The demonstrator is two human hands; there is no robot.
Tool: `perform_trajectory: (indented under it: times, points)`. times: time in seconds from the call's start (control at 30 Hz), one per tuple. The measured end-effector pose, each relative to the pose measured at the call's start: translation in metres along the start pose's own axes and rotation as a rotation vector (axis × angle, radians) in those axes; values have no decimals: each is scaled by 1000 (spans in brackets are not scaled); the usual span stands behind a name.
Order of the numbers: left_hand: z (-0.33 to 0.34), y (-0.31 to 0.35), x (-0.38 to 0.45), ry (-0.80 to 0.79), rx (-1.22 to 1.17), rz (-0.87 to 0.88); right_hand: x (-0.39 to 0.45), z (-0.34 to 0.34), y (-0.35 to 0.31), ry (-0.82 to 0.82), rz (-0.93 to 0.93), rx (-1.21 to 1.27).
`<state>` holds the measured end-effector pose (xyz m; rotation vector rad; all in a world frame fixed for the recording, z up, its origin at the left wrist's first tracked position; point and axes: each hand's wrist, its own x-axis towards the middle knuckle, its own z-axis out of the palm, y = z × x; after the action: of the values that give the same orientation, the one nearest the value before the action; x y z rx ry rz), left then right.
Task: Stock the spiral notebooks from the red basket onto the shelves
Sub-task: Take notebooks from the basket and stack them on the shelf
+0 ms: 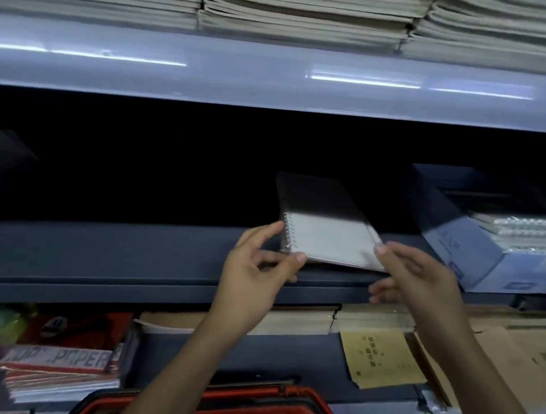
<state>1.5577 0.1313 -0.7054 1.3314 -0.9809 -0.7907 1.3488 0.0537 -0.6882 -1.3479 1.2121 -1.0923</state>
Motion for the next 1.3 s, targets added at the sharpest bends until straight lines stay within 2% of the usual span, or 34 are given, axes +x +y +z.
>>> perform_trajectory:
  times: [0.13, 0.23, 0.4, 0.63, 0.8, 0.9, 1.17, 1.3]
  points:
    - [8, -13, -3, 90, 84, 123, -13, 2, 20, 41, -50, 42]
    - [16, -14, 2, 142, 110, 155, 1, 5, 26, 113, -55, 34]
    - [33, -13, 26, 215, 130, 161, 36, 14, 19, 85, 9, 62]
    - [29, -14, 28, 216, 143, 149, 43, 20, 19, 100, 71, 131]
    - [9, -19, 3, 171, 143, 177, 5, 22, 21, 167, -26, 161]
    - [-6, -25, -19, 178, 159, 179, -30, 23, 20, 150, 5, 143]
    - [-36, -87, -105, 133, 224, 3, -123, 27, 62, -59, 196, -28]
    - [-42, -137, -160, 79, 292, -224, -150, 30, 107, -165, 382, -85]
